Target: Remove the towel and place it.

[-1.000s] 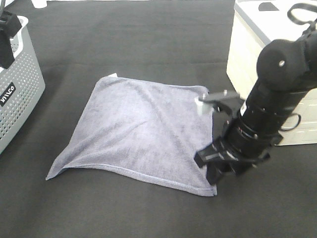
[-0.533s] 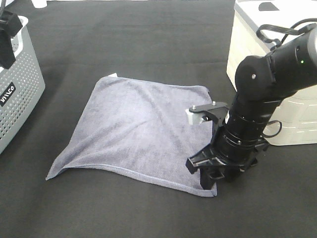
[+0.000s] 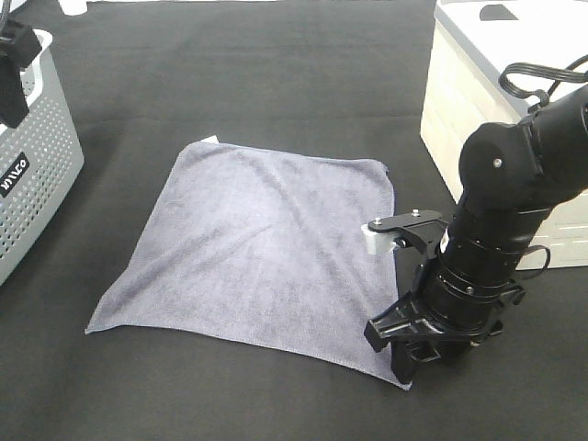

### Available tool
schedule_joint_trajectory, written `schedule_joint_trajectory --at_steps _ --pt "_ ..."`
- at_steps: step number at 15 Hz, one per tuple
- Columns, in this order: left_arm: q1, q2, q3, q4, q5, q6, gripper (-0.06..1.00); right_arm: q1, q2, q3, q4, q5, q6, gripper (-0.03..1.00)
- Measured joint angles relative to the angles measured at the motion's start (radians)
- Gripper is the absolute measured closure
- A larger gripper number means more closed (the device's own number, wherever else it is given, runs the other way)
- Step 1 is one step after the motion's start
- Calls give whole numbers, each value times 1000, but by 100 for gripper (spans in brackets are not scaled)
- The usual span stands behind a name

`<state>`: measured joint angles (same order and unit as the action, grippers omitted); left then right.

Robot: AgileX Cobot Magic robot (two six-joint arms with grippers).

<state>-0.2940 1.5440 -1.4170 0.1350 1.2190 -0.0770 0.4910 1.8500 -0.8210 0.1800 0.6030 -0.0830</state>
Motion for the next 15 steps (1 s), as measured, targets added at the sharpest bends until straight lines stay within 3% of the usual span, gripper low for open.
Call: schedule_joint_trajectory --at_steps 8,10,12,15 --pt "0 0 0 -8 0 1 36 0 -40 17 45 -163 -1 38" --pt "0 0 0 -8 0 0 36 0 -40 6 45 -166 -2 38" --pt "0 0 0 -9 0 0 36 0 -63 -34 45 -98 -7 38" --pt "0 0 0 -12 0 1 36 0 -90 -141 45 144 2 38"
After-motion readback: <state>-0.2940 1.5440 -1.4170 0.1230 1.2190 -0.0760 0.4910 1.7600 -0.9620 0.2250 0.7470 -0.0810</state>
